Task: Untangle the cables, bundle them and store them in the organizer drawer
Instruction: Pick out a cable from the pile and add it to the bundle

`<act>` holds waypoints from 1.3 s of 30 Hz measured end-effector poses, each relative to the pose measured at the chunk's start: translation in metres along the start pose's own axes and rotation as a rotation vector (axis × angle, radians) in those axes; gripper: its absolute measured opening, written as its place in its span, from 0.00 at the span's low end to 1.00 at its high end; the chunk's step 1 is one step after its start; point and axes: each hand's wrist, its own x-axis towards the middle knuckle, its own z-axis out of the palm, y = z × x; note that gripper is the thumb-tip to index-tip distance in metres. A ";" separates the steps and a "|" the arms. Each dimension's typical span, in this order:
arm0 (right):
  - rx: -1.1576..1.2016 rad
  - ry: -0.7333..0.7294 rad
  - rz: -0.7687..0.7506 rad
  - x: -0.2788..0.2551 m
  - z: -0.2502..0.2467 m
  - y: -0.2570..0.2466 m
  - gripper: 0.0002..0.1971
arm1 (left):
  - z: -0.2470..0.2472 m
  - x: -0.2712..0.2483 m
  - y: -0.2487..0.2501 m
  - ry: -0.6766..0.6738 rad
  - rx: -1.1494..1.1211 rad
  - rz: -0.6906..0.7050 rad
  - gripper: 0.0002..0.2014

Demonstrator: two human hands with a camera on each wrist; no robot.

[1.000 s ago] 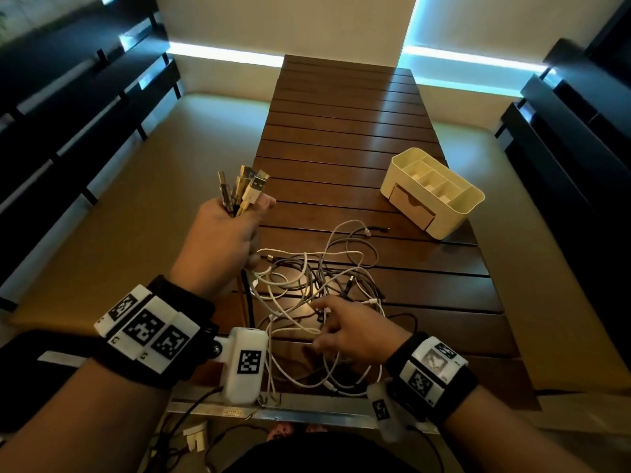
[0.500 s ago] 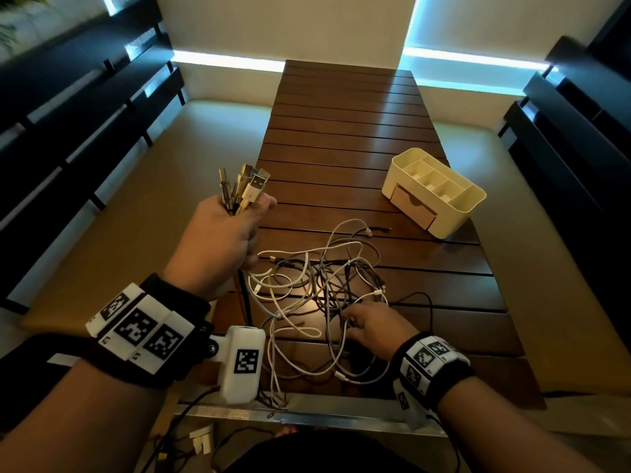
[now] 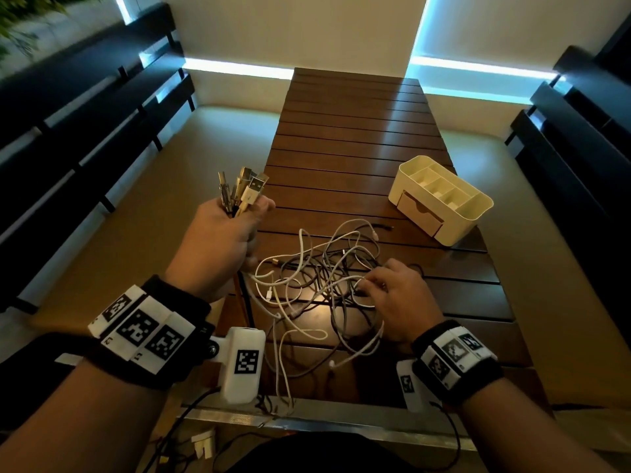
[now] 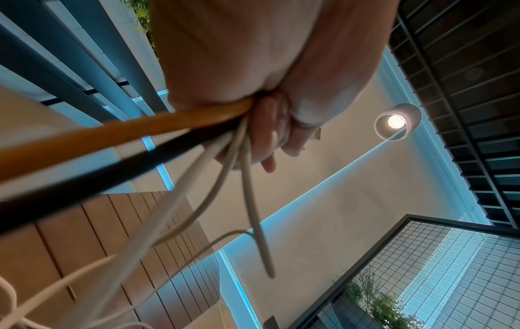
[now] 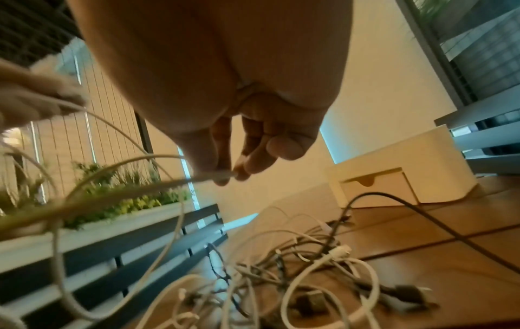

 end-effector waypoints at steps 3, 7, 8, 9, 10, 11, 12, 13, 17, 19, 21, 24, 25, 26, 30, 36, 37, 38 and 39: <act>0.094 -0.093 0.001 -0.011 -0.016 -0.018 0.07 | 0.003 0.004 -0.002 -0.013 -0.002 0.006 0.12; 0.208 -0.479 0.065 -0.021 -0.027 -0.036 0.07 | 0.014 0.007 0.000 -0.046 -0.010 0.016 0.13; 0.179 -0.589 0.064 -0.024 -0.026 -0.037 0.07 | 0.017 0.007 0.001 -0.054 -0.014 0.022 0.13; 0.124 -0.679 0.058 -0.027 -0.025 -0.036 0.07 | 0.020 0.008 0.002 -0.061 -0.014 0.028 0.12; 0.058 -0.754 0.057 -0.030 -0.024 -0.033 0.06 | 0.022 0.008 0.003 -0.067 -0.009 0.032 0.12; -0.016 -0.823 0.063 -0.033 -0.023 -0.030 0.06 | 0.023 0.008 0.004 -0.074 -0.003 0.034 0.12; -0.095 -0.887 0.075 -0.036 -0.022 -0.027 0.08 | 0.023 0.008 0.005 -0.080 0.002 0.032 0.12; -0.172 -0.951 0.088 -0.039 -0.022 -0.023 0.09 | 0.023 0.008 0.006 -0.085 0.006 0.028 0.13; -0.322 -1.248 0.185 -0.048 -0.021 -0.017 0.15 | 0.022 0.008 0.006 -0.104 -0.001 0.009 0.13; -0.424 -1.314 0.204 -0.049 -0.021 -0.018 0.18 | 0.021 0.008 0.006 -0.105 -0.005 0.007 0.13; -0.516 -1.270 0.196 -0.046 -0.024 -0.021 0.22 | 0.019 0.008 0.006 -0.104 -0.001 0.011 0.13; -0.451 -1.080 0.236 -0.032 -0.039 -0.031 0.26 | 0.014 0.008 0.006 -0.096 0.006 0.018 0.12; -0.396 -0.967 0.229 -0.026 -0.045 -0.035 0.27 | 0.013 0.008 0.006 -0.090 0.004 0.017 0.12; -0.350 -0.834 0.197 -0.021 -0.049 -0.039 0.29 | 0.012 0.008 0.005 -0.086 0.001 0.015 0.12; -0.031 -0.494 0.053 -0.006 -0.037 -0.050 0.36 | 0.013 0.004 0.006 -0.092 -0.019 0.012 0.11; 0.353 -0.438 -0.096 -0.005 -0.007 -0.071 0.50 | 0.015 -0.005 0.007 -0.129 -0.060 -0.040 0.11; 0.384 -0.461 -0.103 -0.006 -0.004 -0.075 0.48 | 0.015 -0.008 0.006 -0.139 -0.072 -0.051 0.11; 0.406 -0.500 -0.099 -0.007 -0.003 -0.079 0.45 | 0.015 -0.009 0.005 -0.145 -0.079 -0.062 0.11; 0.417 -0.574 -0.086 -0.009 -0.001 -0.082 0.40 | 0.014 -0.011 0.003 -0.142 -0.084 -0.072 0.11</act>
